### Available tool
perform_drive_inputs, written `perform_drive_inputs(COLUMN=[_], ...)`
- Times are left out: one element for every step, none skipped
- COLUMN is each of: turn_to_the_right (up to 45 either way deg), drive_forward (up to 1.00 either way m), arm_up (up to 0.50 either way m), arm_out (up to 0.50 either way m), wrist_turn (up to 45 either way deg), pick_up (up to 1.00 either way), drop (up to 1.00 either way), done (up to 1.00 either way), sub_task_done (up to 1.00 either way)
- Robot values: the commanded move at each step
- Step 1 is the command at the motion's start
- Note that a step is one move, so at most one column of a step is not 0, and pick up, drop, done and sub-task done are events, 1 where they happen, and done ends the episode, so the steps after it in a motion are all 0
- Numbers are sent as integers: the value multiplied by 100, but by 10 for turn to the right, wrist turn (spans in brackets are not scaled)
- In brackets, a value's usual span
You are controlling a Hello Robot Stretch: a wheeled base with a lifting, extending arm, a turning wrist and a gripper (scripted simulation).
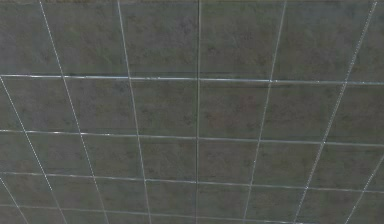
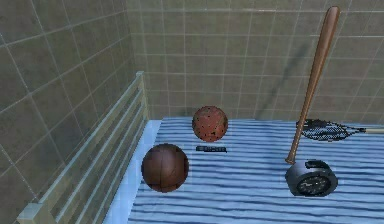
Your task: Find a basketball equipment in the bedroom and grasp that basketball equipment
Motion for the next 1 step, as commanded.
perform_drive_inputs(turn_to_the_right=[0], drive_forward=[0], arm_up=[0], arm_out=[32], wrist_turn=[0], pick_up=[0], drop=[0], done=[0], sub_task_done=[0])
